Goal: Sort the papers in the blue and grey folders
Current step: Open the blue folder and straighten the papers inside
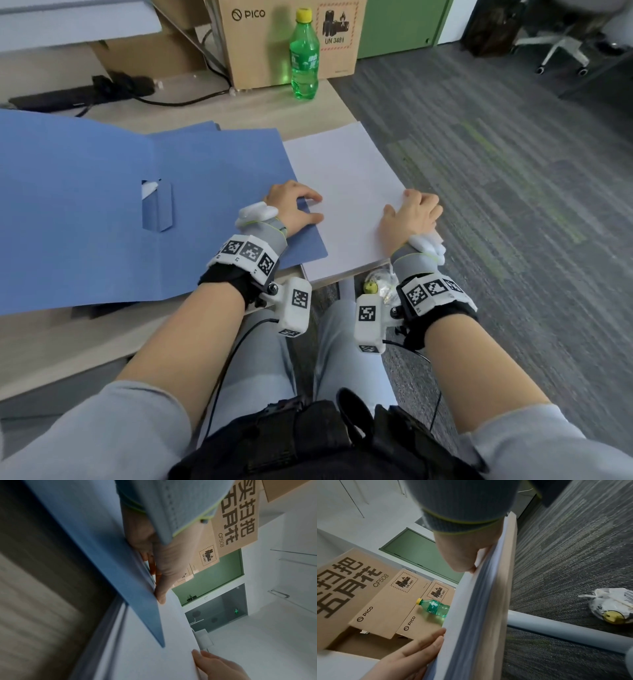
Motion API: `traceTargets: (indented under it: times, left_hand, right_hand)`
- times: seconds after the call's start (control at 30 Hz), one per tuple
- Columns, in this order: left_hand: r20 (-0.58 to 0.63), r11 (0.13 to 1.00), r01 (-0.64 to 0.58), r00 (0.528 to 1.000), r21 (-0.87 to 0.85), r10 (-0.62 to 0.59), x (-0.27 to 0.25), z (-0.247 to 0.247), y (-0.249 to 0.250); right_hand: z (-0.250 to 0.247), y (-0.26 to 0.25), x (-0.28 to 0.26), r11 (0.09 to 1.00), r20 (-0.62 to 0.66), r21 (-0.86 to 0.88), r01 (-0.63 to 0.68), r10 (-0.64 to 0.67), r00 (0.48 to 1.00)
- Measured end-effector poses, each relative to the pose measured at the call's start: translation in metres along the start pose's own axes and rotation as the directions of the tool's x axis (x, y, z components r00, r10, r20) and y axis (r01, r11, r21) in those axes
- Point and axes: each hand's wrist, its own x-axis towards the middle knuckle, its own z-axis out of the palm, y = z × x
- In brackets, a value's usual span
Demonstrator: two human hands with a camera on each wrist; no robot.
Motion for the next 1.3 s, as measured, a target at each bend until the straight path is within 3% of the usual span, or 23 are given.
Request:
traceTargets:
  times: [0.6,0.83,1.0,1.13,1.2,1.3]
  left_hand:
    - [-0.026,0.999,-0.009,1.000,-0.032,0.009,0.001,0.004,-0.006]
    - [-0.011,1.000,0.010,1.000,-0.025,-0.011,0.002,0.005,-0.008]
    - [-0.001,1.000,0.017,1.000,-0.009,-0.017,0.003,0.005,-0.008]
    - [0.042,1.000,-0.004,0.999,-0.012,0.004,0.003,0.001,-0.008]
    - [0.011,0.998,-0.007,1.000,-0.055,0.008,0.001,0.003,-0.009]
    - [-0.138,0.958,-0.016,0.990,-0.288,-0.025,-0.002,0.002,-0.008]
  right_hand:
    - [0.001,-0.002,-0.002,0.997,-0.124,0.031,0.072,-0.067,0.990]
    - [-0.021,-0.019,-0.004,0.971,-0.033,0.063,0.231,-0.229,0.973]
    - [-0.038,-0.041,-0.009,0.962,0.109,-0.120,0.246,-0.233,0.966]
    - [-0.061,-0.055,-0.017,0.943,0.089,-0.127,0.309,-0.299,0.950]
    - [-0.074,-0.064,-0.023,0.932,0.070,-0.123,0.342,-0.335,0.939]
    - [-0.093,-0.074,-0.033,0.915,0.013,-0.132,0.381,-0.383,0.924]
